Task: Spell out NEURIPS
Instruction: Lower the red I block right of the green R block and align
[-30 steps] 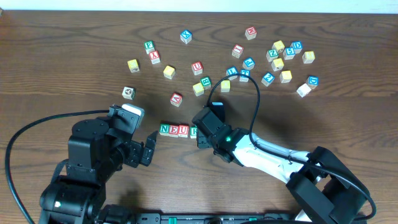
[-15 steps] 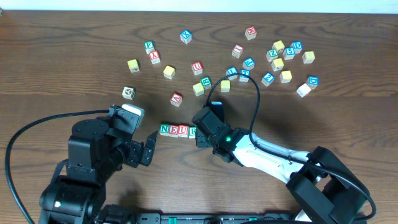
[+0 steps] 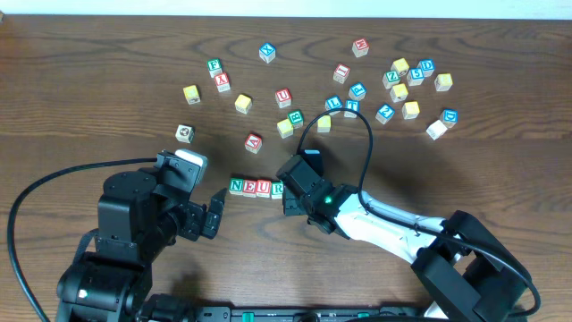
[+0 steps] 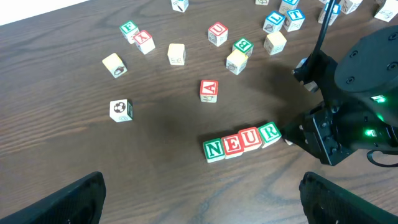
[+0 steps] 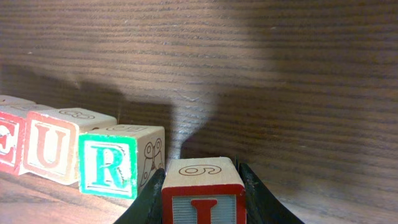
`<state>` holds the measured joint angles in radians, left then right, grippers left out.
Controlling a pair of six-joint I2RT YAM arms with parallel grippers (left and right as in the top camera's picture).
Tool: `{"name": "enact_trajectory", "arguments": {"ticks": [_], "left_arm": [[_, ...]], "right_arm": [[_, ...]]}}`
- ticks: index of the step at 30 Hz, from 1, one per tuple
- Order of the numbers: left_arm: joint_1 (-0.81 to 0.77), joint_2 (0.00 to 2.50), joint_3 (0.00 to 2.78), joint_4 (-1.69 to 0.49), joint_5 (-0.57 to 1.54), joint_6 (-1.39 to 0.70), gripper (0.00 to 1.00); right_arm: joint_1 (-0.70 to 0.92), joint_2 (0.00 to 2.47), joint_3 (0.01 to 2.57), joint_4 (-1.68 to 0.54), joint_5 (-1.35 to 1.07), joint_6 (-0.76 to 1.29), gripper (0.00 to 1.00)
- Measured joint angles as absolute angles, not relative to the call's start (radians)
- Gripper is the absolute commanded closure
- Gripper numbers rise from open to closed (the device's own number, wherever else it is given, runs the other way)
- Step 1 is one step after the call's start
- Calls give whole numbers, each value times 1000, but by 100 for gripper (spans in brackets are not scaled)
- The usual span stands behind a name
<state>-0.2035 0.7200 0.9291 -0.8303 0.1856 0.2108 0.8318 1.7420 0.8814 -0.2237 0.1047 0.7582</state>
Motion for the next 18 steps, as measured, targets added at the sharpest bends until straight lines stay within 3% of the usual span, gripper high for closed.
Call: {"name": "enact_trajectory", "arguments": {"ticks": [18], "left_arm": [[-204, 720, 929, -830, 186, 211, 2]], "right_arm": [[832, 1742, 882, -179, 75, 759, 99]]}}
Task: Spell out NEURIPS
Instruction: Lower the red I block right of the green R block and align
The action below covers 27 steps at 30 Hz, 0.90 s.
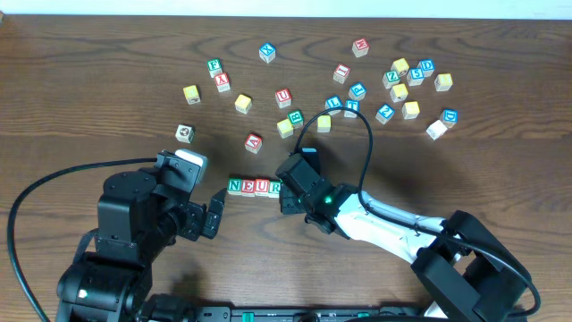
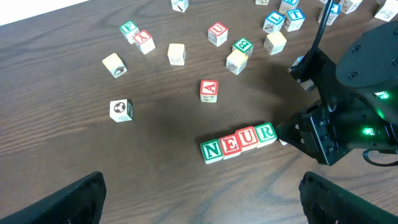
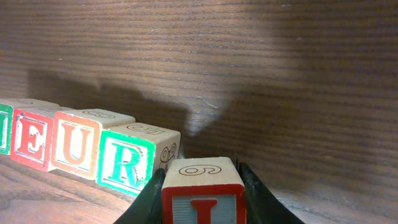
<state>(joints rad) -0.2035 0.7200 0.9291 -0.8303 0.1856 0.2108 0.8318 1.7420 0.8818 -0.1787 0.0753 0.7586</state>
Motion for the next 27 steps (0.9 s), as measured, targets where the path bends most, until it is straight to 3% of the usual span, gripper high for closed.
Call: {"name": "enact_trajectory", "arguments": {"ticks": [27], "left_arm": [[-204, 720, 929, -830, 186, 211, 3]], "right_arm": [[832, 1742, 882, -205, 155, 753, 99]]}}
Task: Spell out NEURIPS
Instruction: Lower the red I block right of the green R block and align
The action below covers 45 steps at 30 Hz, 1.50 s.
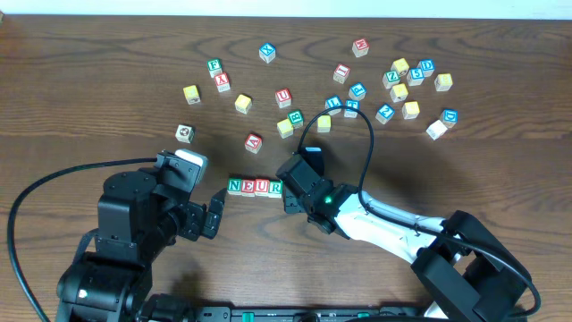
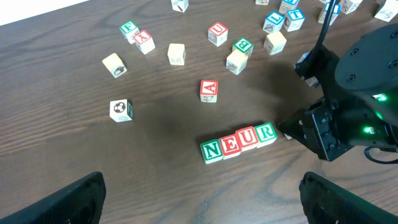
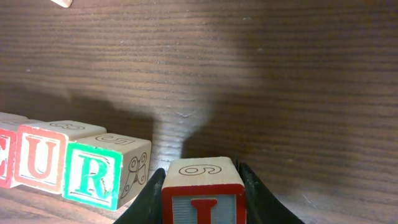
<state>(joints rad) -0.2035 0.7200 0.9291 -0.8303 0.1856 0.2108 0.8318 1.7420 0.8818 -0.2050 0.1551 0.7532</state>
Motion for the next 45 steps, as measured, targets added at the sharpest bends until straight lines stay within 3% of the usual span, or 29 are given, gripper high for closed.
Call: {"name": "enact_trajectory", "arguments": {"ticks": [36, 45], "left_arm": [[-204, 720, 929, -830, 186, 211, 2], [-204, 720, 929, -830, 186, 211, 3]], "right_arm": [[832, 1770, 883, -170, 158, 750, 99], [832, 1770, 883, -169, 158, 749, 80]]}}
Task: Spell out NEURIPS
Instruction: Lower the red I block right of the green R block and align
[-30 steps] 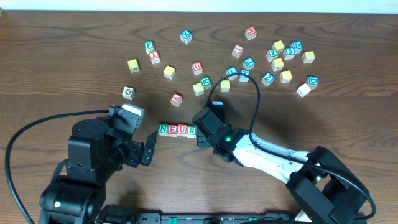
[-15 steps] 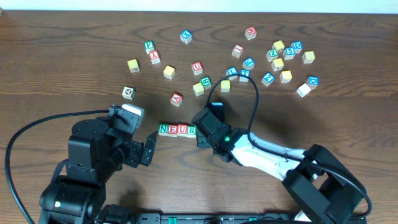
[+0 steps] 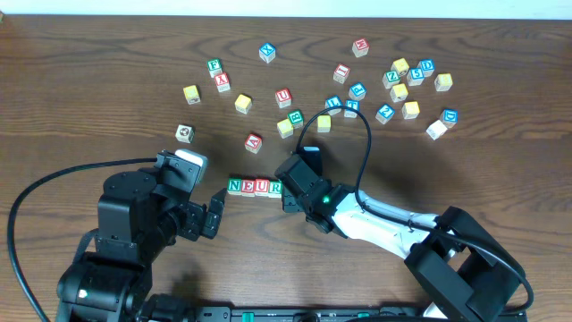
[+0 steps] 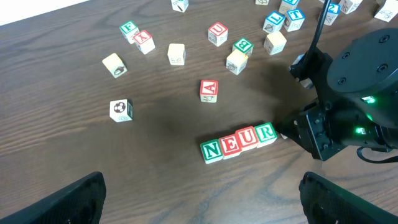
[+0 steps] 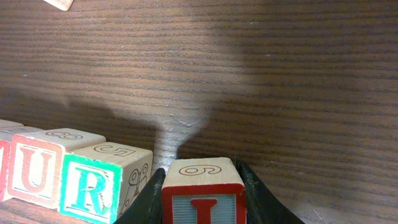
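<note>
A row of blocks spelling N E U R (image 3: 256,187) lies mid-table; the same NEUR row (image 4: 239,142) shows in the left wrist view. My right gripper (image 5: 202,190) is shut on a red-framed I block (image 5: 203,193), just right of the green R block (image 5: 99,180), with a small gap between them. From overhead the right gripper (image 3: 291,190) sits at the row's right end and hides the I block. My left gripper (image 4: 199,199) stands open, near the table's front left, away from the blocks.
Loose letter blocks lie scattered across the far half of the table, among them a red A block (image 3: 254,141), a white block (image 3: 184,133) and a cluster at the far right (image 3: 402,80). A black cable (image 3: 357,134) arcs above the right arm.
The right gripper with the I block has shifted slightly closer to the R block's end. The NEUR row and the left arm have not moved.
Throughout, my right gripper stayed shut on the I block beside the R. At the second moment it sat a little further along the row, then drew back to the right, and now rests close to the R's right side.
</note>
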`<state>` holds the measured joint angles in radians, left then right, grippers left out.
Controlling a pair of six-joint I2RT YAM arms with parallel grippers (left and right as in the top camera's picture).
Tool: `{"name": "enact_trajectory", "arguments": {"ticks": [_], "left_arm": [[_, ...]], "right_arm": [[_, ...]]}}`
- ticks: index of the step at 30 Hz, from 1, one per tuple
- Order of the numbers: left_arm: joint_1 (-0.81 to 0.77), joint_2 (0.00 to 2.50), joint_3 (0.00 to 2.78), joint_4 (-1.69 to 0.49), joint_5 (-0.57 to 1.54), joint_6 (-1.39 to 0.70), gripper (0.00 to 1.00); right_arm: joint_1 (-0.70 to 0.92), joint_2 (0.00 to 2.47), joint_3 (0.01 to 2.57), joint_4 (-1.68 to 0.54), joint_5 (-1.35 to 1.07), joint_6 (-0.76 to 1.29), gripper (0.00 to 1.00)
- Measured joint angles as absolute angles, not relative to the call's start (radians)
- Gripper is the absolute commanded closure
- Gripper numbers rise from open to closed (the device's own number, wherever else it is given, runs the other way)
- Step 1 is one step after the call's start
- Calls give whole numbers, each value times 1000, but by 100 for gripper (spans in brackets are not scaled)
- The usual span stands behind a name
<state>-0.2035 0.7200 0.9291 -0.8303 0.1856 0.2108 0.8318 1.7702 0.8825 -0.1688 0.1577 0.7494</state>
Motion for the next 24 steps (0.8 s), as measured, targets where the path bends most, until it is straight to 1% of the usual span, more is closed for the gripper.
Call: {"name": "enact_trajectory", "arguments": {"ticks": [2, 6, 7, 9, 19, 21, 24], "left_arm": [[-204, 720, 929, -830, 186, 210, 2], [-204, 720, 929, -830, 186, 211, 2], [-204, 720, 929, -830, 186, 210, 2], [-204, 720, 929, -830, 186, 211, 2], [-204, 720, 929, -830, 186, 211, 2], [-204, 720, 929, -830, 186, 210, 2], [-204, 720, 929, -830, 186, 211, 2]], "right_arm": [[832, 1770, 883, -169, 158, 749, 77], [832, 1770, 883, -168, 158, 749, 76], [832, 1770, 883, -168, 158, 749, 72], [832, 1770, 883, -168, 158, 746, 69], [832, 1770, 883, -168, 158, 745, 66], [832, 1770, 883, -168, 158, 745, 61], [832, 1770, 883, -168, 158, 742, 60]]}}
